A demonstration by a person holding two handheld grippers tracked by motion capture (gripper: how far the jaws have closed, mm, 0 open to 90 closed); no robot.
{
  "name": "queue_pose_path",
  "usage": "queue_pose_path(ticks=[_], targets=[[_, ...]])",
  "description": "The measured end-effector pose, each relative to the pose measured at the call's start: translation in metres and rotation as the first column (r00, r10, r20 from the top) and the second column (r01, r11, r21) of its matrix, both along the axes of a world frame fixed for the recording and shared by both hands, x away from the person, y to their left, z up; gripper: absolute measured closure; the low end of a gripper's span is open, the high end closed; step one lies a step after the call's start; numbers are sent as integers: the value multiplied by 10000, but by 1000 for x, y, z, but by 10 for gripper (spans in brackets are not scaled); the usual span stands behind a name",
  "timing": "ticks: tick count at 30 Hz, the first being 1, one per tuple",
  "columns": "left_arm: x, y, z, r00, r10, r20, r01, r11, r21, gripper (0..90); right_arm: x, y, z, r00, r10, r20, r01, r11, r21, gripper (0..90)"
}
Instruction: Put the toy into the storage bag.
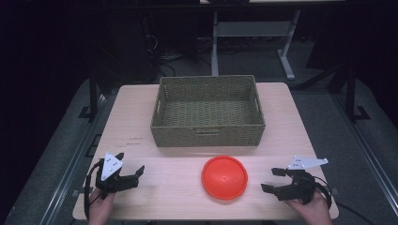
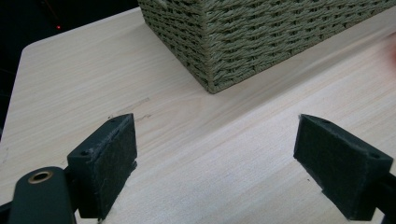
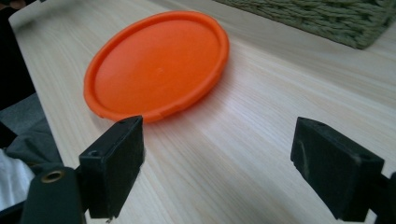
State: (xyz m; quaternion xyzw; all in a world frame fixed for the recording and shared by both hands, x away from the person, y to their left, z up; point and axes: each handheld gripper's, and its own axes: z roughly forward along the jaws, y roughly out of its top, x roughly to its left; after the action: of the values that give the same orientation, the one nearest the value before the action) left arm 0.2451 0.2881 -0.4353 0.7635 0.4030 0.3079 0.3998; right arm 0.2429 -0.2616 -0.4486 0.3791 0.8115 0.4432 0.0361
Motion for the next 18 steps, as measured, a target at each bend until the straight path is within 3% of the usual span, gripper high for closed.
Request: queue_pose_path(ticks=[13,18], targets=[[0,0,0,10000,6,-10,-6,10000,3,128,23,23,16,9966,710,-422,-714,9974,-69,169],[0,1,0,10000,27,-26,-27,10000,-14,128,34,39,16,9916,1082,-708,-1120,9923,-524,170]])
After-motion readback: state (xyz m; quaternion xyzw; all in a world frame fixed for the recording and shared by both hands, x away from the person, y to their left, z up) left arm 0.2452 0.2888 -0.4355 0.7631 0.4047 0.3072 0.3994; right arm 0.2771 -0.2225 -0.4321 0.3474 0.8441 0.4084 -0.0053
